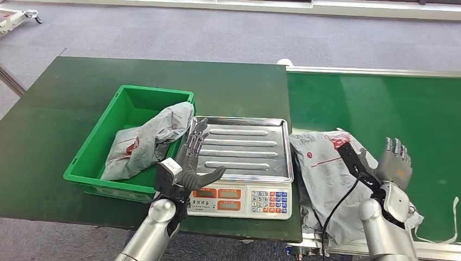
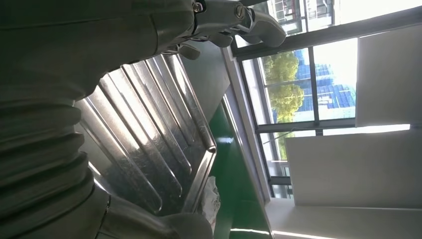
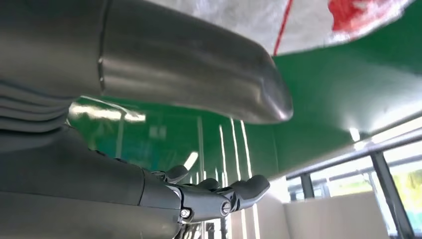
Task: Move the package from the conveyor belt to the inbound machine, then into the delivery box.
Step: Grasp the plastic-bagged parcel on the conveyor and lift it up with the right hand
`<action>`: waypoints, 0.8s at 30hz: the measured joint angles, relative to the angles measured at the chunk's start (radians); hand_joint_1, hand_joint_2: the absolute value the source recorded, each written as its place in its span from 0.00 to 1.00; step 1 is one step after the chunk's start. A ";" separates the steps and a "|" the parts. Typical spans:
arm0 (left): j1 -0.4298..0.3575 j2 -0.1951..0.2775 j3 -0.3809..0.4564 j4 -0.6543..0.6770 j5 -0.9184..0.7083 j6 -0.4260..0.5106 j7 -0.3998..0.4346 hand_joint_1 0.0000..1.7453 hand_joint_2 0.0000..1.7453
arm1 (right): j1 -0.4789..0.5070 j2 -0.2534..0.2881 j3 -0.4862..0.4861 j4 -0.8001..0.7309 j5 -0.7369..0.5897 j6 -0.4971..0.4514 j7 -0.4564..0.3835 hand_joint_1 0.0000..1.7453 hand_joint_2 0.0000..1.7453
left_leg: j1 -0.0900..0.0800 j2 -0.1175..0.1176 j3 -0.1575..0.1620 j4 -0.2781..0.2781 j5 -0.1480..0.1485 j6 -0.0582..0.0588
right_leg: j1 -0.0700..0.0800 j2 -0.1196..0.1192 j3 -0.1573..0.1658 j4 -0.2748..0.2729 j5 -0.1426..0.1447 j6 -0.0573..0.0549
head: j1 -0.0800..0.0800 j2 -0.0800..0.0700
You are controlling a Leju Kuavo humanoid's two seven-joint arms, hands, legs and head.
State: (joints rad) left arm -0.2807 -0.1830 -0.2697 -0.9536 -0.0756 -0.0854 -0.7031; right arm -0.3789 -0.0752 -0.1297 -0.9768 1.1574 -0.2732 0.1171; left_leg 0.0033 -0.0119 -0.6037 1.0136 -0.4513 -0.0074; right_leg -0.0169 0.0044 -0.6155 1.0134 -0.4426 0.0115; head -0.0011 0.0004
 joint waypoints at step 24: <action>-0.048 0.009 0.000 0.048 -0.012 0.006 0.000 0.00 1.00 | -0.048 -0.016 0.070 0.201 0.040 0.387 -0.054 0.00 0.00 | 0.000 -0.001 0.000 0.000 0.000 0.000 | 0.000 -0.001 0.000 0.000 0.000 0.000 | 0.000 0.000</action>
State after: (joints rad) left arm -0.3292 -0.1738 -0.2697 -0.9052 -0.0877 -0.0789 -0.7031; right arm -0.4266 -0.0916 -0.0597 -0.7762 1.1979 0.1136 0.0627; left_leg 0.0032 -0.0129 -0.6041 1.0137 -0.4513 -0.0072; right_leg -0.0172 0.0037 -0.6155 1.0134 -0.4427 0.0118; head -0.0011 0.0004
